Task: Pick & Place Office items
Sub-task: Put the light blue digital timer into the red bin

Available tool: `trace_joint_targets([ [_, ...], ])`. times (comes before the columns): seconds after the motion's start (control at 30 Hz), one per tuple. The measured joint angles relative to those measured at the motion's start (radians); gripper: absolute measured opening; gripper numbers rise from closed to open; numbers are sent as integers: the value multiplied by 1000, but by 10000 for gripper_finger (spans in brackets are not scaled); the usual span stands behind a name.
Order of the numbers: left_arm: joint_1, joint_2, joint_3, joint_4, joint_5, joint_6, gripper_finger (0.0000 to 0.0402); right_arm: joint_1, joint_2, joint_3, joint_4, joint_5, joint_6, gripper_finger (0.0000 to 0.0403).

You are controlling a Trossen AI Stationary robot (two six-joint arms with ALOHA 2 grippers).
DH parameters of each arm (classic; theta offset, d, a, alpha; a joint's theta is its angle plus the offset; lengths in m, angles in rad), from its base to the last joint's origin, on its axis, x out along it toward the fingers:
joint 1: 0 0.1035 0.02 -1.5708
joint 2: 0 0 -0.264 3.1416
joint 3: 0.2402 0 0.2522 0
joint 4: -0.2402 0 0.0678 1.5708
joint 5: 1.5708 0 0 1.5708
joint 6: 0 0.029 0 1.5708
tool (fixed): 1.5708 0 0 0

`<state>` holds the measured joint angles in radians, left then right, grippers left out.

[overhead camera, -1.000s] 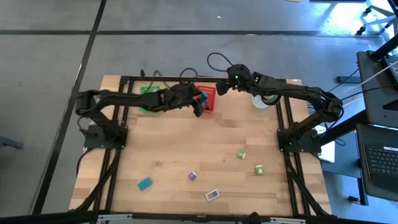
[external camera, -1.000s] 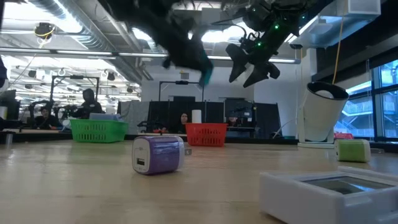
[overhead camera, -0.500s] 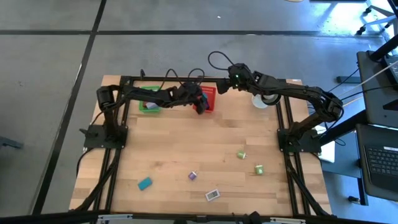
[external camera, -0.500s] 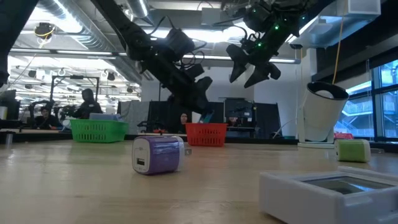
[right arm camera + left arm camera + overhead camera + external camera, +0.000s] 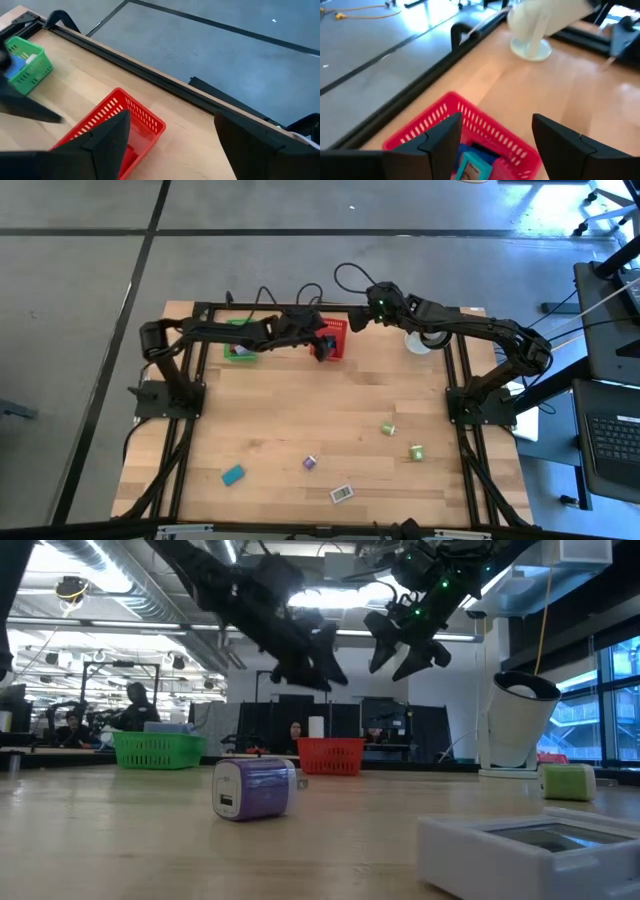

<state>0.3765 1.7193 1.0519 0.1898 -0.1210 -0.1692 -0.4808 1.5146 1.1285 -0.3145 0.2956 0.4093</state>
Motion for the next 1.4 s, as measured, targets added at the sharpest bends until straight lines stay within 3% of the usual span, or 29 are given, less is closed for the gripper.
trace_joint_targets([
  [0.17,-32,-122,0,-125,92,-16,231,0,0,0,-10,-1,-27,291],
  [0.37,-118,-255,0,-467,151,-106,224,0,0,0,-66,-1,-27,291],
  [0.57,-290,-341,0,-896,150,-361,228,0,0,0,-101,-1,-27,291],
  [0.67,-407,-349,0,-1025,148,-550,227,0,0,0,-99,-1,-28,291],
  [0.93,-728,-331,0,-1084,135,-1011,225,0,0,0,-98,-44,-32,291],
  [1.13,-942,-312,0,-1084,25,-1315,226,0,0,0,-98,-53,-31,291],
  [1.27,-1053,-300,0,-1084,-51,-1485,232,0,0,0,-98,-55,-28,291],
  [1.4,-1125,-273,0,-1081,-56,-1587,245,0,0,0,-98,-84,-27,291],
])
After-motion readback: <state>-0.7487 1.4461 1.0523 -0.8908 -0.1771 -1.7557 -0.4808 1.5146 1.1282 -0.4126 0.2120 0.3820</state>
